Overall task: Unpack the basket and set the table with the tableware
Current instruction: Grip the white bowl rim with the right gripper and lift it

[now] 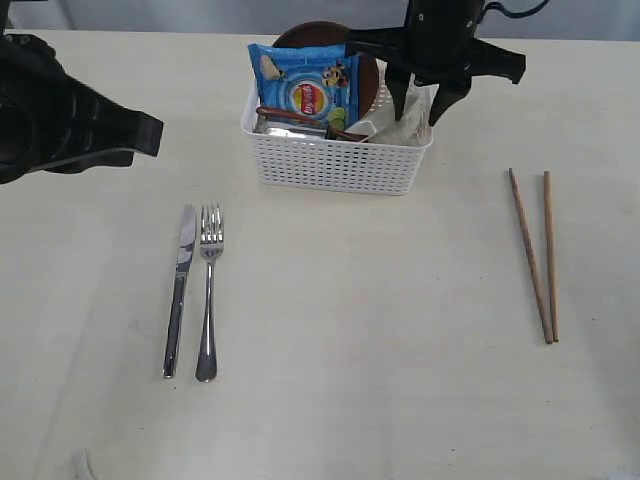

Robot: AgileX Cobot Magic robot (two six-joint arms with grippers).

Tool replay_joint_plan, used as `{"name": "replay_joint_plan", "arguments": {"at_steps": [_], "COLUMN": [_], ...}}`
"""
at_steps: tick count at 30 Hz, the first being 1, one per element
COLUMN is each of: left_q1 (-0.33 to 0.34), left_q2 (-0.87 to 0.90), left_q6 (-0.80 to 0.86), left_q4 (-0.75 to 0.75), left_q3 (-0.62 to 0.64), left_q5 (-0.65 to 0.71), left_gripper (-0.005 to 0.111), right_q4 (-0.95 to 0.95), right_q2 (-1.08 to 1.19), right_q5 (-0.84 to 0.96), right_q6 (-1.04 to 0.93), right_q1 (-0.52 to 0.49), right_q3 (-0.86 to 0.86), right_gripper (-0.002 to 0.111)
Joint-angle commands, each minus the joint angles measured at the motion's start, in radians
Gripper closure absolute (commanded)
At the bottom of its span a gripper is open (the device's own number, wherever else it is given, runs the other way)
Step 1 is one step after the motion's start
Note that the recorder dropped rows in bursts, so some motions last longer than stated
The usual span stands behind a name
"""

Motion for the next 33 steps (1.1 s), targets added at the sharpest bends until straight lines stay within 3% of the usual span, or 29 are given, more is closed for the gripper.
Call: {"name": "replay_joint_plan", "arguments": {"at_steps": [1,19,27,33], "left_q1": [0.000,0.000,0.000,0.000], "left_q2": [-0.007,-0.007,-0.007,-0.007], "left_q6": [0.002,0.002,0.005,0.005], "left_q4": [-0.006,-0.006,-0.006,-0.006], "left_q3": [0.006,0.006,0.006,0.006], "left_q5": [-0.005,-0.008,-0.008,-0.008], "left_gripper": [0.107,0.107,0.107,0.107], "right_q4": [0.000,0.060,0.060,0.042], "right_q2": [-0.004,0.066,0.068,0.056], "right_q5": [-0.003,-0.003,-0.003,-0.003], "right_q6": [0.002,0.053,-0.008,-0.023], "right_q1": [-0.007,-0.007,-0.007,-0.005], "right_q3": [-0.021,-0.043,-0.043,-0.043], "right_gripper": [0.070,0.071,0.103,0.105]}}
